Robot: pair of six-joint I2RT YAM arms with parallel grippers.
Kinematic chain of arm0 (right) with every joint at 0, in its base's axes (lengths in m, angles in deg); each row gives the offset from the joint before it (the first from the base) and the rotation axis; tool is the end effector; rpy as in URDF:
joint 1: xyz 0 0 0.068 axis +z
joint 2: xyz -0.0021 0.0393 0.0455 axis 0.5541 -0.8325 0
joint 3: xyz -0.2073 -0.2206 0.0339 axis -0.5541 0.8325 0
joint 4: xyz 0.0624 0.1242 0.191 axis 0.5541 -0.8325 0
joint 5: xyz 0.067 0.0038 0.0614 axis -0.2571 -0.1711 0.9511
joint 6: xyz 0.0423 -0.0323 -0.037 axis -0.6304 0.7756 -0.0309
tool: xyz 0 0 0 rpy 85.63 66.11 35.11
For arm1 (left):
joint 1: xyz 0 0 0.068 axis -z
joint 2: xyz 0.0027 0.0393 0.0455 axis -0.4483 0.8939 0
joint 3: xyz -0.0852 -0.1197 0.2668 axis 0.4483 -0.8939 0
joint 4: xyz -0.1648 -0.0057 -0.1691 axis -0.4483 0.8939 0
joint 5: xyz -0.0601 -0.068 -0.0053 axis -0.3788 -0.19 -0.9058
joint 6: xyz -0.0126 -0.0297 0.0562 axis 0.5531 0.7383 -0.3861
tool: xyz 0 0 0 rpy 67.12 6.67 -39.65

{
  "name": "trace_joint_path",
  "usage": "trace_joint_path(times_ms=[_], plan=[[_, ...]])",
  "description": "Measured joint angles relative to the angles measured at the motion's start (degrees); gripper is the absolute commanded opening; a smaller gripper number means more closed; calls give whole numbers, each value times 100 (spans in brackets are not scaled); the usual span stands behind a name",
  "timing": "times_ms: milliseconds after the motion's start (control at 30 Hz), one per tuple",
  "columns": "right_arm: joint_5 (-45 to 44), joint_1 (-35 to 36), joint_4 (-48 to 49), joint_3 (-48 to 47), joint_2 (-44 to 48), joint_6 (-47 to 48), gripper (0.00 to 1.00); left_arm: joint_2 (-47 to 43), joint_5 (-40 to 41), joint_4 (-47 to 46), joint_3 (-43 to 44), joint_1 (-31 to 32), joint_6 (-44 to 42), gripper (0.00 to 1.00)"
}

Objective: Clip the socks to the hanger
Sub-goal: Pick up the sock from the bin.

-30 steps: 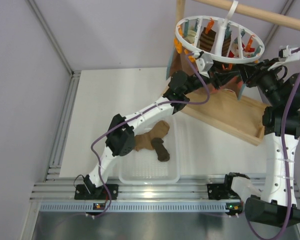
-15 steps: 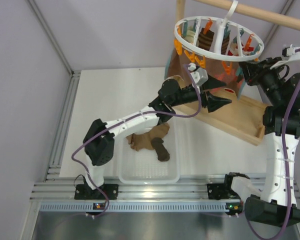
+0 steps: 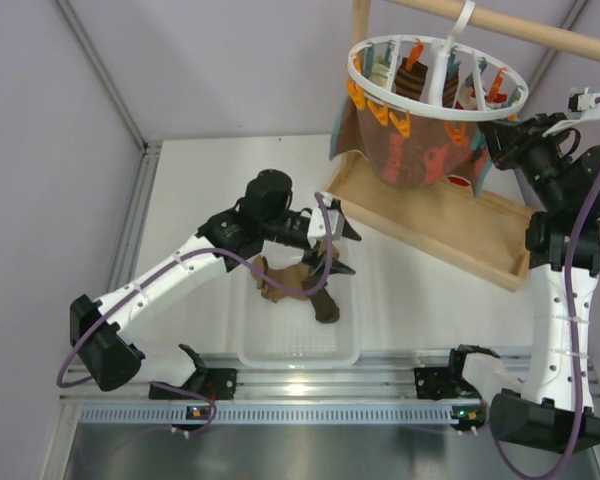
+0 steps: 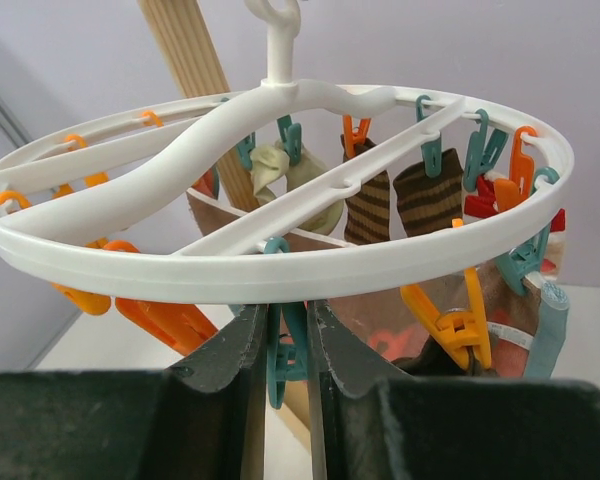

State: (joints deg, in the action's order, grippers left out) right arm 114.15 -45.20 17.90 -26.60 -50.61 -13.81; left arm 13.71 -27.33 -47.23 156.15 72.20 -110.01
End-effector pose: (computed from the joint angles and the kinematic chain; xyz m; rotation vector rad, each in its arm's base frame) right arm 0.1643 -0.0079 0.5124 -0.0629 1.4063 0.4735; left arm 0.1681 -0.2281 0.4182 1.5294 1.0763 -1.0877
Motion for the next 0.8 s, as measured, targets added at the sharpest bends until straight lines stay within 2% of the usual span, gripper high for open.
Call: trace_joint_path(times_ms=[133,233,300,500,800], plan=[[7,0,0,0,-2,-2,0,387,-98,2470,57,173,-2267,65],[17,0,-2,0,-2,0,0,1108,361,3681,90,520,-3467,59],[17,0,-2,0,-7,4,0,1473,780,4050,48,813,-3939,59],[15,-13,-15,0,-11,17,0,1526,1738,3960,-629,1296,-4548,60],[15,-15,-28,2,-11,22,0,1845,2367,3403,-693,1305,-4929,60]])
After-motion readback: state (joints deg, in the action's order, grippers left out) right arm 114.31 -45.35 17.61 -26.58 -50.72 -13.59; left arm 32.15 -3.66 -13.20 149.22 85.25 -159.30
